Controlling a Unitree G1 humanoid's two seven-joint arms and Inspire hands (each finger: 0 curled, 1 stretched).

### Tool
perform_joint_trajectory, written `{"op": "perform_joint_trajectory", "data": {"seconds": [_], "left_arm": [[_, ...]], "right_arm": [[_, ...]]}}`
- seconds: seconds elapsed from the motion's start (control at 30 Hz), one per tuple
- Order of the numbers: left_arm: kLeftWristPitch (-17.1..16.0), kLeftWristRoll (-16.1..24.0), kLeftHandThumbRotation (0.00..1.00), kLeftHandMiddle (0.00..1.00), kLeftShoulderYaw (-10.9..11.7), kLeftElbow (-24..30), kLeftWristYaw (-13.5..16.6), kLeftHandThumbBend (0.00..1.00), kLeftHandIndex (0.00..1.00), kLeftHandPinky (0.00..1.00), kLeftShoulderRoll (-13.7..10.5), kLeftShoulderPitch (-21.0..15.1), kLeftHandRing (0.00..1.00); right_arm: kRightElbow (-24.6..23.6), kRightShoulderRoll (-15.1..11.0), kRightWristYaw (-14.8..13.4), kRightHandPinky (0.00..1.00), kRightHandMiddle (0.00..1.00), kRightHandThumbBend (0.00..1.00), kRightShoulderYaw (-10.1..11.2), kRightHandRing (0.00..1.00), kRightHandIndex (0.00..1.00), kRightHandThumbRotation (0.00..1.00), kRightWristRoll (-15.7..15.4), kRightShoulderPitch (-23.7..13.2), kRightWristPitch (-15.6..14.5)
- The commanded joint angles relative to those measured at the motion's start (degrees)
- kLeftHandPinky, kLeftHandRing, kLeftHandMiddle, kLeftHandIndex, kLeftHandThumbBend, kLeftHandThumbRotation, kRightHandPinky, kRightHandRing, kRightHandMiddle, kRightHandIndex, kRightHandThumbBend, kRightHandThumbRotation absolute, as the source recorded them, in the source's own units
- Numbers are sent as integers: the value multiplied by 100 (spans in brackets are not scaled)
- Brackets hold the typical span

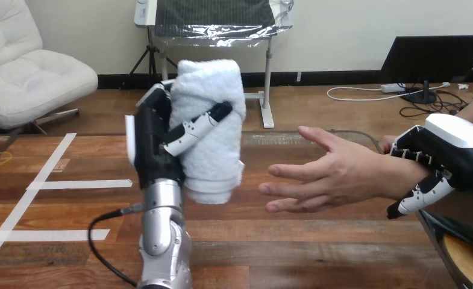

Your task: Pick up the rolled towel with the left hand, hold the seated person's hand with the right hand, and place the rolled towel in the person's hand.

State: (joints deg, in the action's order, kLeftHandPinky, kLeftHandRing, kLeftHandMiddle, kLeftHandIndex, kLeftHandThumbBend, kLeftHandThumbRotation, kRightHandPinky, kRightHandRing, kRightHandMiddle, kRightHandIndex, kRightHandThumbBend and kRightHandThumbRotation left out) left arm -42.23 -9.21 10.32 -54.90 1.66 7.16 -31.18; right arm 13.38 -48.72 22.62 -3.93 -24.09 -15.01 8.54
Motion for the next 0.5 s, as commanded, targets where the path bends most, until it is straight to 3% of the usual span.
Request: {"op": "perform_joint_trajectory", "data": {"seconds": [0.0, 0.23, 0.47], "left_arm": [[-76, -200, 0, 43, 49, -164, -311, 64, 45, 30, 198, -798, 37], [83, -645, 0, 42, 139, -305, -768, 64, 45, 30, 459, -924, 37], [285, -893, 0, 41, 136, -357, -1025, 62, 44, 29, 646, -983, 36]], "right_arm": [[-52, 289, -50, 32, 42, 87, -16, 37, 44, 7, 134, -332, -16], [-182, 383, 9, 32, 42, 87, -56, 37, 44, 8, 130, -383, -139], [-268, 487, 1, 33, 43, 87, -78, 38, 45, 9, 94, -419, -225]]}}
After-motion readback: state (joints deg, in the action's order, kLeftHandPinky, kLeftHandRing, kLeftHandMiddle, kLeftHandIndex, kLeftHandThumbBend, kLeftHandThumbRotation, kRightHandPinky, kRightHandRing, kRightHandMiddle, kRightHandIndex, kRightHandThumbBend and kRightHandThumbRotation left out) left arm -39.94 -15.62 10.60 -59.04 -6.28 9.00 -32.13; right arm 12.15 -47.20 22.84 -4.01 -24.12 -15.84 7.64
